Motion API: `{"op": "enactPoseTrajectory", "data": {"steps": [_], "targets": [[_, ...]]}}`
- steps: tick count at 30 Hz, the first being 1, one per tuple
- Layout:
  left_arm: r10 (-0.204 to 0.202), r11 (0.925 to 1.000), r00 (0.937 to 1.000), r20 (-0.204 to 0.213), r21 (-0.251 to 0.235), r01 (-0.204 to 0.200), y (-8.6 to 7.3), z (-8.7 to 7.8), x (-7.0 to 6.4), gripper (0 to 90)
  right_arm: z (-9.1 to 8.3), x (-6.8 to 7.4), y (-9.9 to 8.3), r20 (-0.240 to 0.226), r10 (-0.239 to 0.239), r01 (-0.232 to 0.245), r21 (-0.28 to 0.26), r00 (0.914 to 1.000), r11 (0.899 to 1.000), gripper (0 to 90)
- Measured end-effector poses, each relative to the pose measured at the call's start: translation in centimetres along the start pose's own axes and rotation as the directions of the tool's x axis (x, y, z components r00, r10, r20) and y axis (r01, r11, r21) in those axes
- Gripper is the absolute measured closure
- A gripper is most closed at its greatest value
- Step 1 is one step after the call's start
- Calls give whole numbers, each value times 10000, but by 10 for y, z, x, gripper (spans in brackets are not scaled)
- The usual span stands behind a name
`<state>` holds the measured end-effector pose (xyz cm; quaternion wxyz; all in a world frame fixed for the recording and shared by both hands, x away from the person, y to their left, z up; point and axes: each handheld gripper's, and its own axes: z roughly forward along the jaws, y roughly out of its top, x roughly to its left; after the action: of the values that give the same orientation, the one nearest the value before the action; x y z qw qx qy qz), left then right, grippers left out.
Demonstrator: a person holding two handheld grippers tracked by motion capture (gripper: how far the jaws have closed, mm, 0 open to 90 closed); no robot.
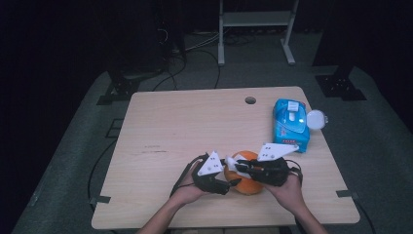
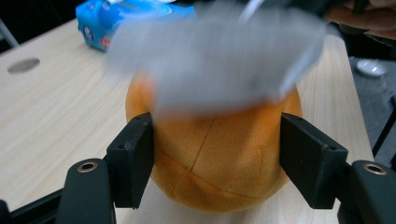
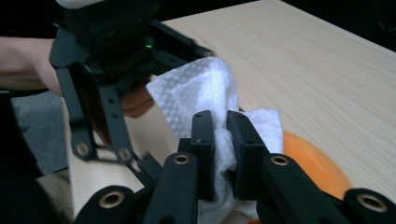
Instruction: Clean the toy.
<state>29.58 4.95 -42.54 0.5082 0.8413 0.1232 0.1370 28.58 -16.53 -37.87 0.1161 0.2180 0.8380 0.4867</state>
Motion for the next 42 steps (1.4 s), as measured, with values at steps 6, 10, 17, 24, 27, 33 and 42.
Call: {"op": "enactPoseTrajectory", "data": {"steps": [6, 10, 17, 24, 27, 33, 42], "targets": [[227, 9997, 9997, 69, -127, -226, -3, 0, -1, 320, -3, -5, -1, 202, 99, -101, 114, 9997, 9999, 809], [94, 9999, 9999, 142, -90, -92, -6, 0, 2, 320, -14, -21, -8, 489, 534, -537, 49, 9974, 9985, 808], [-1259, 9919, 9915, 331, -136, 1264, -12, 5, 11, 164, -23, -38, -20, 695, 1227, -1234, 59, 9900, 9923, 808], [-795, 9968, 9960, 404, -92, 800, -10, 2, 7, 297, -15, -21, -10, 428, 758, -758, -11, 9962, 9971, 805], [-402, 9992, 9986, 344, 38, 401, -10, 2, 5, 311, -7, -12, -6, 23, 551, -551, 17, 9985, 9985, 804], [-426, 9990, 9985, 335, 147, 421, -16, 2, 11, 324, -12, -24, -9, 394, 753, -755, 46, 9964, 9971, 806], [-1670, 9857, 9836, 679, -132, 1683, -19, -6, 28, 144, -13, -50, -31, 604, 1755, -1765, 124, 9826, 9842, 804]]}}
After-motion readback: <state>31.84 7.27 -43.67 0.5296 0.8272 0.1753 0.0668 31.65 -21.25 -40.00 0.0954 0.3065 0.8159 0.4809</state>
